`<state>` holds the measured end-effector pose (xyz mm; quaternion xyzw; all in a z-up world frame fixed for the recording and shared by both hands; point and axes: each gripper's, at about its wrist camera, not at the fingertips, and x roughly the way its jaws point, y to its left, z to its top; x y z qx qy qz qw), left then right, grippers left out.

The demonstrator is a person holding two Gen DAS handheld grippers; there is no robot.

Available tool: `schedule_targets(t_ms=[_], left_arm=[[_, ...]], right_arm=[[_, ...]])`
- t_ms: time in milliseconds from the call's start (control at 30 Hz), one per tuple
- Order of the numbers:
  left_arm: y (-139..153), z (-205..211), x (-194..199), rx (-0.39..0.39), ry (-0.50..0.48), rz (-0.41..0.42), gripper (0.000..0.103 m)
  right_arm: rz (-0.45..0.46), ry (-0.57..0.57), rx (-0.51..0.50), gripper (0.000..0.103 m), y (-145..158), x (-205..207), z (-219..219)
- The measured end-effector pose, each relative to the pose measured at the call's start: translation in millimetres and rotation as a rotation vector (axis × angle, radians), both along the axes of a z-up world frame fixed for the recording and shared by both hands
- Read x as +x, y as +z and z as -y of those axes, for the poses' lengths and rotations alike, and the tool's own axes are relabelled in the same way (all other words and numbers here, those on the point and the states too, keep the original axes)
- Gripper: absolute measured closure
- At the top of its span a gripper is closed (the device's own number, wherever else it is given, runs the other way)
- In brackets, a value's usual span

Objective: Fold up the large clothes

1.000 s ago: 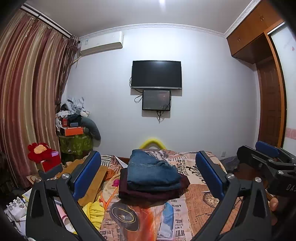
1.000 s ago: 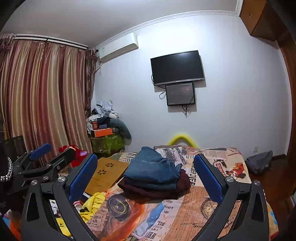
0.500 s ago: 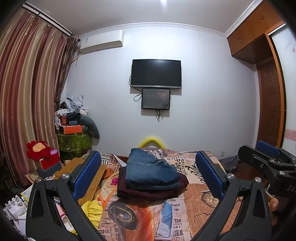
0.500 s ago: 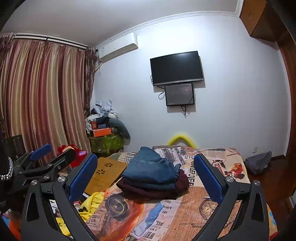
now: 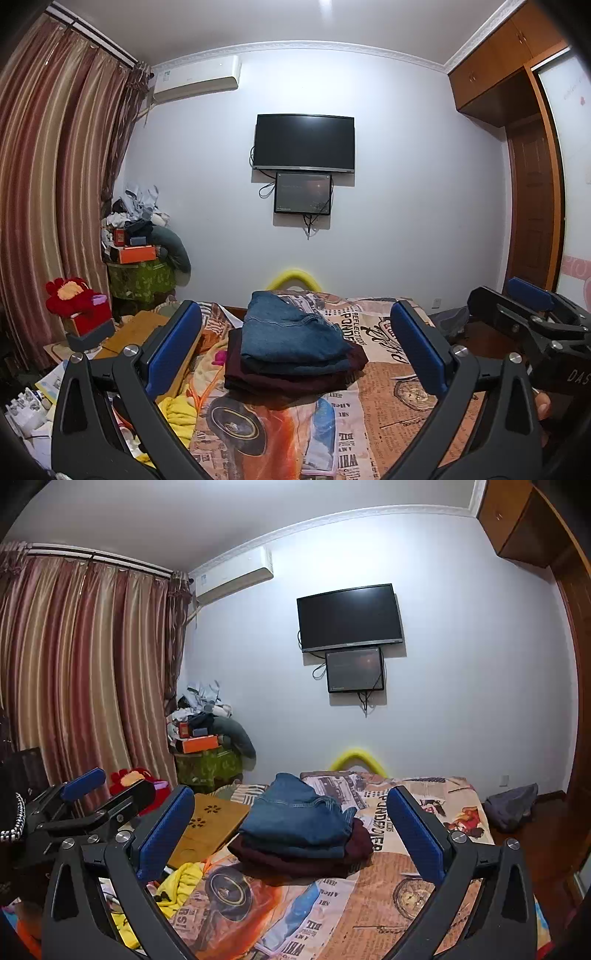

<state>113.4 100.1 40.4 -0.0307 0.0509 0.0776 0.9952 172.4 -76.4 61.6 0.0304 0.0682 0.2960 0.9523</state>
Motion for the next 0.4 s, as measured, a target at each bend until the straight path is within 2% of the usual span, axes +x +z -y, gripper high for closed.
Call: schedule_targets(t_ms=[400], left_arm=[[-3.6,0.1,4.2,0.011,-0.008,-0.017,0.0]], right_arm=[[-0.013,-0.003,0.002,0.0,-1.3,3.3,-1.0]])
